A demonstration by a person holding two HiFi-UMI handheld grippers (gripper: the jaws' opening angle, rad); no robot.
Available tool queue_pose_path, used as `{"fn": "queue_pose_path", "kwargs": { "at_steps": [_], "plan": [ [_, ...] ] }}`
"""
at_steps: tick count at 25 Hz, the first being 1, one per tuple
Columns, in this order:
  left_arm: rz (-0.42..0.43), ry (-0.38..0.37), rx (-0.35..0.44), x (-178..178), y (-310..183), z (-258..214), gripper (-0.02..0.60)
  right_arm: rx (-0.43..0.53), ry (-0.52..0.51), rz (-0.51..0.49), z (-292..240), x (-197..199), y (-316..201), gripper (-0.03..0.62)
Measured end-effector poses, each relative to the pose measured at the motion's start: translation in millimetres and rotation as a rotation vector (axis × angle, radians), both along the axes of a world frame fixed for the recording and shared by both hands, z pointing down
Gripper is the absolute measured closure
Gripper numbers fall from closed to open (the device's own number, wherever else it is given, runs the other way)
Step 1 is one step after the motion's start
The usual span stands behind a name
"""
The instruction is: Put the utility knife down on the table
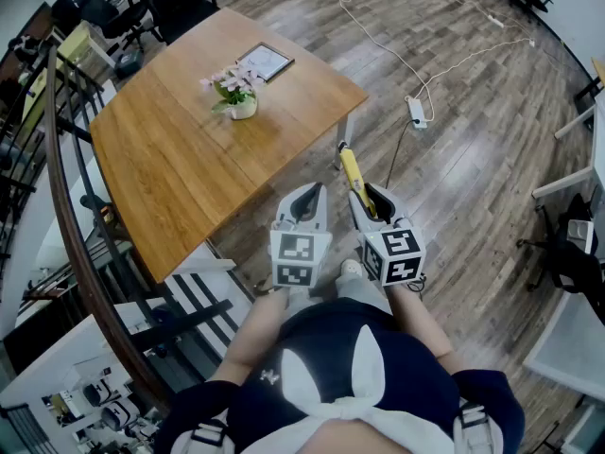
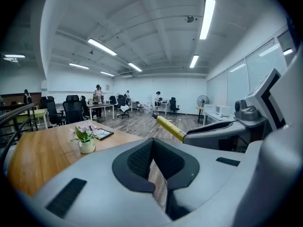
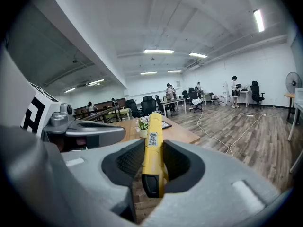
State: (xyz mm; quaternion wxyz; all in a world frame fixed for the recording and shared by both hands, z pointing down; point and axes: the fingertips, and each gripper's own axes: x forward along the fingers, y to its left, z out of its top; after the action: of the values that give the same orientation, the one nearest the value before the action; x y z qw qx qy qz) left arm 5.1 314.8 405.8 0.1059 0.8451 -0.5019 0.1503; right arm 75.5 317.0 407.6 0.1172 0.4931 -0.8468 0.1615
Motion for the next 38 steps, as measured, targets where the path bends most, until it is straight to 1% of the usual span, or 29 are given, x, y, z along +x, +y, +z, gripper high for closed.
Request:
{"fn": "queue_pose_path", "kwargs": {
  "at_steps": [4,10,16,24,29,34,38],
  "plan": [
    [-0.013,-0.001,0.002,13.6,-4.8,4.2,0.565,0.009,0.000,-0.011,1.9,13.6,-4.7,0.477],
    [-0.057,0.003,0.006,30.4,-20.1,7.4,0.565,0.031,0.012,-0.060,-0.6,30.4,-21.1,0.476],
    [-0.087,-0.003,0.009,54.3,-29.0,13.3,0.565,0.027,0.008,-0.103,6.5,49.7,-34.5,0.476],
    [-0.123,-0.001,-0.003,64.0,-27.4,21.7,0.565,0.013,0.006,-0.140,11.8,59.1,-43.6,0.476],
    [-0.142,0.010,0.002,57.6,-34.2,21.2,0.565,0.005,0.004,-0.150,12.2,54.0,-49.0,0.476],
    [-0.138,0.024,0.019,53.4,-55.9,22.1,0.565,0.002,0.005,-0.149,14.3,50.0,-68.8,0.476],
    [-0.119,0.026,0.005,48.0,-83.5,17.8,0.565,-0.002,0.005,-0.143,16.6,40.8,-95.1,0.475]
  ]
}}
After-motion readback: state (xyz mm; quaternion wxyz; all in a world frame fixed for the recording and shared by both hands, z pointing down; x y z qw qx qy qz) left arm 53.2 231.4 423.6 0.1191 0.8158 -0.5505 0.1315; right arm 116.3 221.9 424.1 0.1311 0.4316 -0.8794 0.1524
